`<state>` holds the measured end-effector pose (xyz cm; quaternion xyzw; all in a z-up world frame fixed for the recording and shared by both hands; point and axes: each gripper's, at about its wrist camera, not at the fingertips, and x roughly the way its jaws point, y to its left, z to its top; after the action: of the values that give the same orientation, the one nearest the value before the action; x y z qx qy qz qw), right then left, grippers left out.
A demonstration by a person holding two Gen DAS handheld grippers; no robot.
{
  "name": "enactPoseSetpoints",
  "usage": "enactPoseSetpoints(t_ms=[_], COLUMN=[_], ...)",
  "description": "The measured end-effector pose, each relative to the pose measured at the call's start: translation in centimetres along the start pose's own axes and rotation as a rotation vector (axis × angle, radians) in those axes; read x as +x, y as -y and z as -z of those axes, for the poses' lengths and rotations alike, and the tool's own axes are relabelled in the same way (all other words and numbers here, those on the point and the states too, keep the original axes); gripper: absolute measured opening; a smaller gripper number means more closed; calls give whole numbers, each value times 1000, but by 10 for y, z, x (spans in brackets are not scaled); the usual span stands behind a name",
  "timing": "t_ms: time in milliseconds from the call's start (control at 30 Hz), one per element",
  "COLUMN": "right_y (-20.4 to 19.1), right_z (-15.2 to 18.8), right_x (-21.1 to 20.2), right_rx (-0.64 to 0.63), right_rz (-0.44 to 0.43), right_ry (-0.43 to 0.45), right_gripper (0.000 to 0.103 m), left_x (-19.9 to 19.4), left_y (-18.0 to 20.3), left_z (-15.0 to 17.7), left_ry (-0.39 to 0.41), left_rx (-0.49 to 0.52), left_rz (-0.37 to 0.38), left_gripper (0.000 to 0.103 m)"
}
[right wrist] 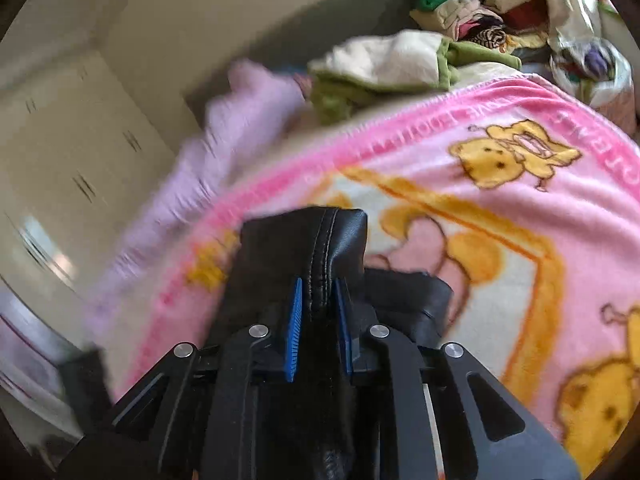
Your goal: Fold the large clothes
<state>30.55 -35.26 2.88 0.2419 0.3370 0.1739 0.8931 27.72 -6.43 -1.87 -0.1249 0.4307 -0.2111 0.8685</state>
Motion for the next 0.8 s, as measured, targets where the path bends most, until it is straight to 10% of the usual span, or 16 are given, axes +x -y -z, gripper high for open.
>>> enactPoseSetpoints(t_ms=[367,433,800], right_y=[49,45,27], right_z=[41,47,67], right_x=[15,5,-49], right_rx=[91,90,127], right_rz=[217,219,128], right_ry=[-102,-119,-193], right_gripper=[36,54,81], left_x=[10,10,1], left_y=[1,-1,5], left_z=[3,3,4], left_ry=[-35,-36,-32], left_rx=[11,5,25], left_rz=[1,4,13], left_gripper=[93,93,93])
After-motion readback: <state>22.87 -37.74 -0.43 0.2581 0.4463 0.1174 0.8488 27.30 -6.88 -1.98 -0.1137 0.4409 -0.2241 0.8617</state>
